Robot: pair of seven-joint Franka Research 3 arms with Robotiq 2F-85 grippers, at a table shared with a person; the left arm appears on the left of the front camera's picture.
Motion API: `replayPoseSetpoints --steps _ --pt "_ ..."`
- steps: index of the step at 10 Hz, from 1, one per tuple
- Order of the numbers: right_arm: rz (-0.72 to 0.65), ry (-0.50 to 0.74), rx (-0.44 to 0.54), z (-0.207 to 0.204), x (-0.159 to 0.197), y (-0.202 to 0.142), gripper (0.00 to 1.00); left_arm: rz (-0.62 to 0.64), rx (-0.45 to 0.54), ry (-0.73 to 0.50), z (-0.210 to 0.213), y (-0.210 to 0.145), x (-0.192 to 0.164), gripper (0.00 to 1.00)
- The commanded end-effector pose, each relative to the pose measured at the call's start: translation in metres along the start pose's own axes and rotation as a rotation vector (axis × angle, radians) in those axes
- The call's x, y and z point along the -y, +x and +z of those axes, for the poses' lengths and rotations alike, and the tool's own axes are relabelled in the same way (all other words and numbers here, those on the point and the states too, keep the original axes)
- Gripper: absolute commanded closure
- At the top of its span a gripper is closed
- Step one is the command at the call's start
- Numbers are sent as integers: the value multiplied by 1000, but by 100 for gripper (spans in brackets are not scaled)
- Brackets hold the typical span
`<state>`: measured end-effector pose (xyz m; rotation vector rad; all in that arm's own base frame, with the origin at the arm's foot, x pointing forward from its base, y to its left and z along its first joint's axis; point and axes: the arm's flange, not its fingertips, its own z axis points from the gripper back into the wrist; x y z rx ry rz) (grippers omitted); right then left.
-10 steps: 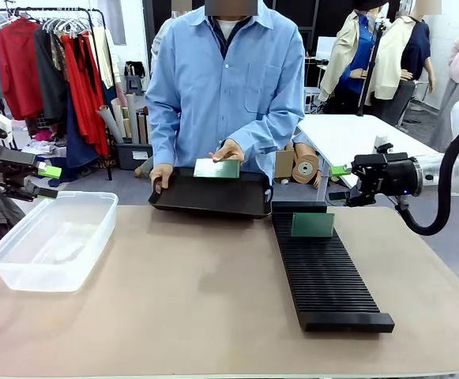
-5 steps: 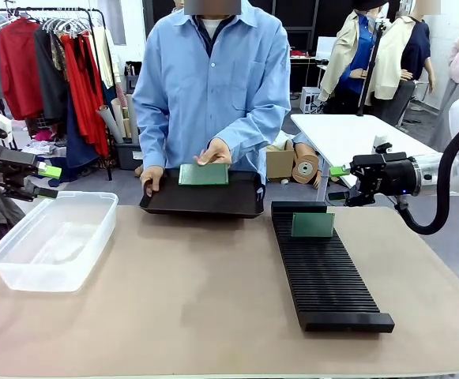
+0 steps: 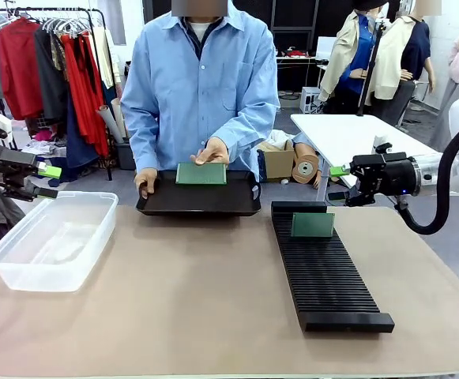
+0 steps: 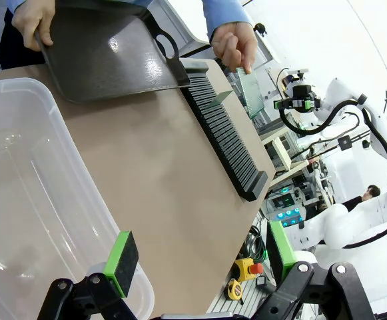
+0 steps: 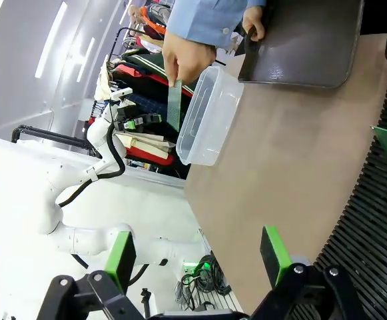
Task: Sort PCBs into racks and boxes based on the side picked up.
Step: Pick up the Blank PCB handed by the Human.
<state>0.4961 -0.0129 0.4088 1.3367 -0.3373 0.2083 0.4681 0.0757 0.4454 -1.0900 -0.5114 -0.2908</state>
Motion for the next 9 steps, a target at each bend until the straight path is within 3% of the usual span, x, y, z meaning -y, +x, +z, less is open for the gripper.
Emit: replayPoseSetpoints --steps 1,9 --pt "23 -15 -3 -2 -1 3 0 0 -1 -2 1 1 2 0" --pt "23 -15 -3 -2 -1 3 0 0 -1 -2 1 1 2 0"
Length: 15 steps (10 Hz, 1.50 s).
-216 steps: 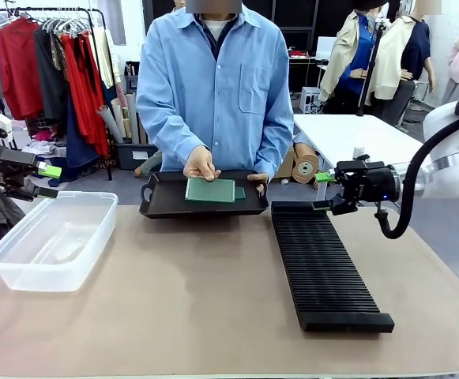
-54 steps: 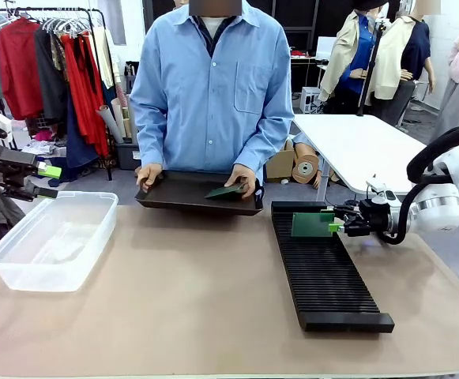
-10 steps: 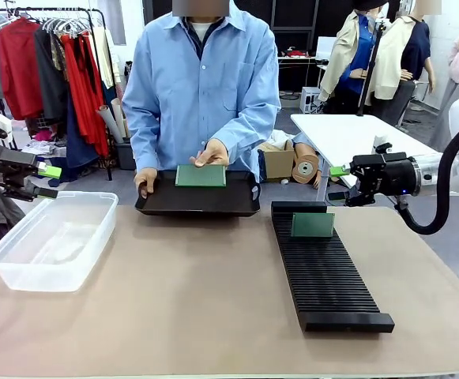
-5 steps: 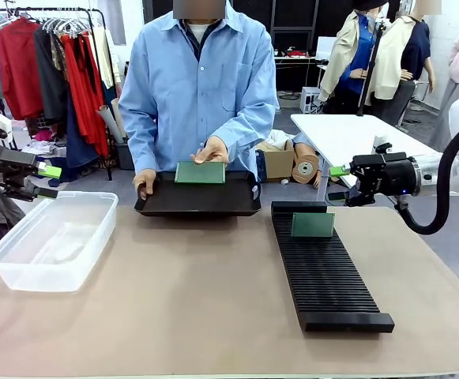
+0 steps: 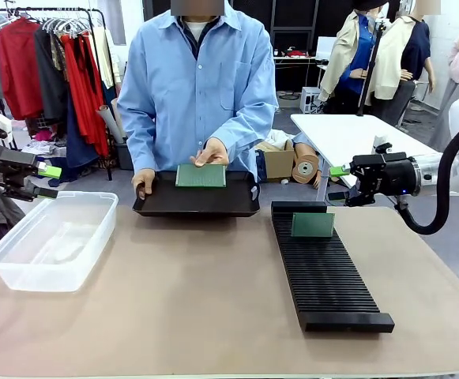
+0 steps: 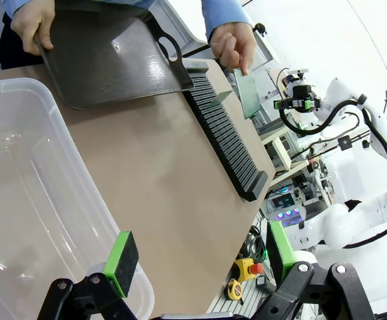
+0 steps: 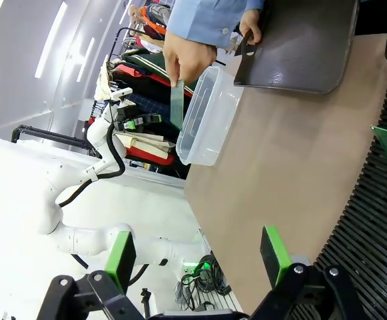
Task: Sort PCBs into racks and boxes based on the side picked up.
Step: Pick up the Blank PCB handed by the Human.
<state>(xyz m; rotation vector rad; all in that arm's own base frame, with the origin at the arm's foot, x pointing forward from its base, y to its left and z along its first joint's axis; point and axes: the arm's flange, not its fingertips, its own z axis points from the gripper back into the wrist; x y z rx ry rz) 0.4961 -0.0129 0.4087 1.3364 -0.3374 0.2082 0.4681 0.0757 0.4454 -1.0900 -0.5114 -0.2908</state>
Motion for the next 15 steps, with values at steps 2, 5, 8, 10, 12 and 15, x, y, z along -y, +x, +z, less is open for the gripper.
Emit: replayPoseSetpoints --steps 2,5,8,10,12,15 --pt "23 -14 -3 -2 -1 3 0 0 -1 -2 1 1 2 0" --pt "-2 6 8 -5 3 2 0 0 -1 -2 1 1 2 0" --pt "-5 -5 13 -27 9 11 0 0 -1 -2 1 1 2 0" --pt "14 -15 23 -41 13 16 0 0 -1 -2 1 1 2 0" --pt "39 -1 32 -61 17 22 0 0 -1 -2 1 1 2 0" --pt "46 15 11 -91 23 29 0 0 -1 -2 1 1 2 0"
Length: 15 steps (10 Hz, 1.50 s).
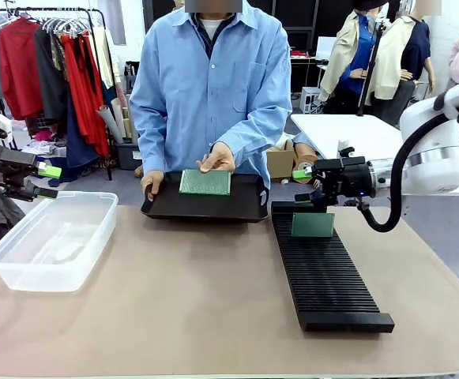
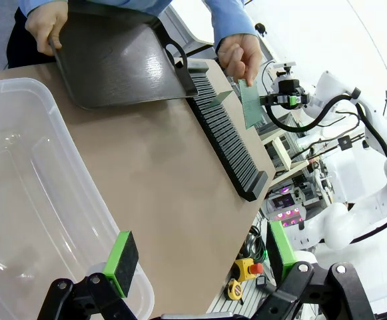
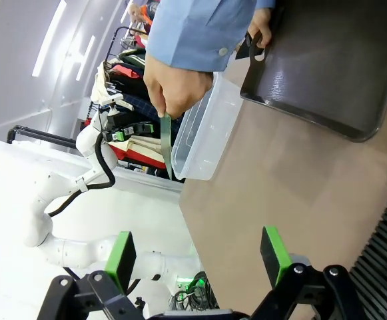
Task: Sort PCBs into racks and boxes based on the side picked up.
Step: Pick up the Blank PCB handed by the Human.
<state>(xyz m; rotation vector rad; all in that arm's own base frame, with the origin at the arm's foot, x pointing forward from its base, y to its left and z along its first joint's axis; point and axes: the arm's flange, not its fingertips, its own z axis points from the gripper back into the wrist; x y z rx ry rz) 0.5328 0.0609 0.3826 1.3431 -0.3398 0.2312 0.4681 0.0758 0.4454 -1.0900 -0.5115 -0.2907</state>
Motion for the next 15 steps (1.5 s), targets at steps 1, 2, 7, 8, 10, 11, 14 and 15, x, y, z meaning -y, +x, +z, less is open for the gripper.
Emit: replayPoseSetpoints --steps 1,2,7,8,10,11,14,15 --pt "40 21 21 -20 7 8 0 0 -1 -2 1 1 2 0" --pt "51 37 23 -30 10 9 0 0 -1 -2 1 1 2 0" --pt "67 102 9 -75 16 15 0 0 -1 -2 1 1 2 0" --pt "65 117 12 -83 16 17 0 0 -1 -2 1 1 2 0" --pt "55 123 0 -97 12 18 0 0 -1 -2 1 1 2 0" --pt "66 129 -5 -104 10 19 0 0 -1 -2 1 1 2 0" --pt "85 158 -25 -124 8 23 0 0 -1 -2 1 1 2 0" --pt "89 165 -34 -131 8 24 0 0 -1 -2 1 1 2 0"
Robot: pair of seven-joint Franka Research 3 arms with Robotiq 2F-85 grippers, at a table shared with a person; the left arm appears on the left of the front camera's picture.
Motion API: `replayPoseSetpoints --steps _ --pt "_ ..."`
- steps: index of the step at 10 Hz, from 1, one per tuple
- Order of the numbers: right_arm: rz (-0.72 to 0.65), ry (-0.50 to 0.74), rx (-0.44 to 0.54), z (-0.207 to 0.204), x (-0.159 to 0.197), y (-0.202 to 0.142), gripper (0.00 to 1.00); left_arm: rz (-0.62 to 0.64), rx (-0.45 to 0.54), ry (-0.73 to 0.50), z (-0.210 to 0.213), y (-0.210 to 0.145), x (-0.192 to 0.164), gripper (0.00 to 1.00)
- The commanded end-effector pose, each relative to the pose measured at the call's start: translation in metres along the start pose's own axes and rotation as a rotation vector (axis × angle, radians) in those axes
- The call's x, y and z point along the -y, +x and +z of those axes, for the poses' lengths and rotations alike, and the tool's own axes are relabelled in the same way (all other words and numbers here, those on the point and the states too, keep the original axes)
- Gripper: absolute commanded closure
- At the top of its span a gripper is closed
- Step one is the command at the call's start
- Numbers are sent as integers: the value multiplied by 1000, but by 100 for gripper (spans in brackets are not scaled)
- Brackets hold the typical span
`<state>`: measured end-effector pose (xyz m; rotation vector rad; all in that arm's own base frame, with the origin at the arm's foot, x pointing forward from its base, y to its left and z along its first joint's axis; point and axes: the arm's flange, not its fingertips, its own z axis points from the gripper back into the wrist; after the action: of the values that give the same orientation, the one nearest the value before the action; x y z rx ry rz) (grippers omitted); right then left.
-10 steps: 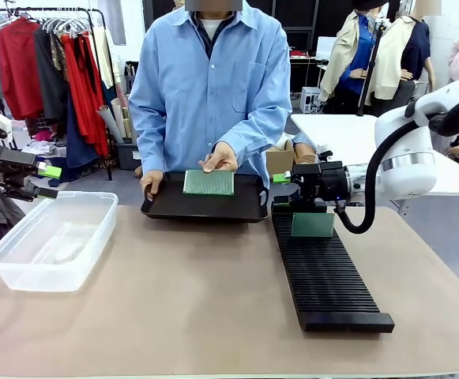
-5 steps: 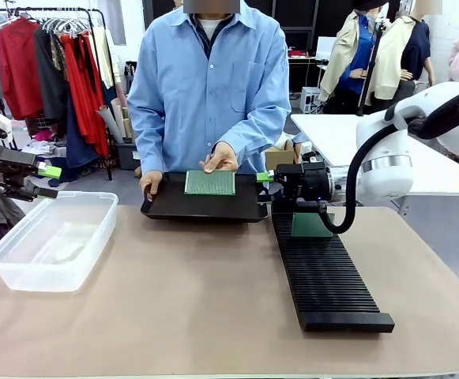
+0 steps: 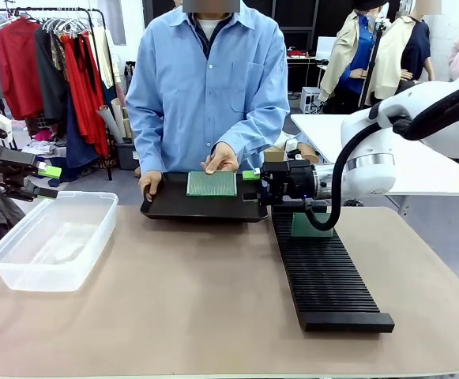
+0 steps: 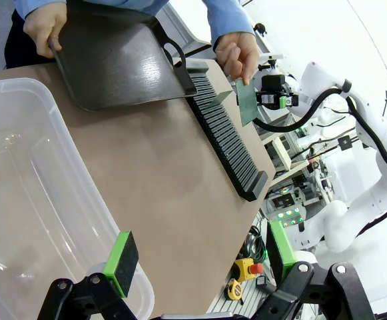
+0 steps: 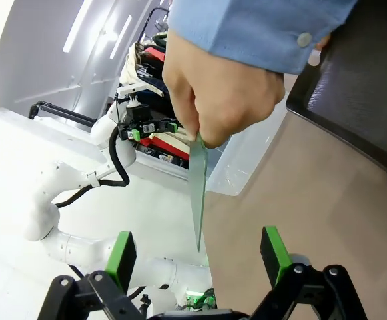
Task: Sort PCBs into racks and boxes based on the side picked up.
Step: Pick up the Blank PCB handed by the Human.
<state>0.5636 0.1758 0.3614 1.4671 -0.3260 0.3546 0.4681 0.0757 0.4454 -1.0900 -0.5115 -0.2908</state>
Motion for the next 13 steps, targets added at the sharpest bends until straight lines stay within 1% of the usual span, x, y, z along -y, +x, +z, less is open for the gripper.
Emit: replayPoseSetpoints --steps 1,7,10,11,13 --pt "22 16 10 -17 6 10 0 0 -1 -2 1 1 2 0" --pt "87 34 8 -44 10 26 0 0 -1 -2 1 1 2 0" --pt "80 34 8 -51 15 30 0 0 -1 -2 1 1 2 0" --pt "83 33 12 -52 16 32 2 0 -1 -2 1 1 2 0" --pt "88 28 37 -56 18 33 15 0 -1 -2 1 1 2 0"
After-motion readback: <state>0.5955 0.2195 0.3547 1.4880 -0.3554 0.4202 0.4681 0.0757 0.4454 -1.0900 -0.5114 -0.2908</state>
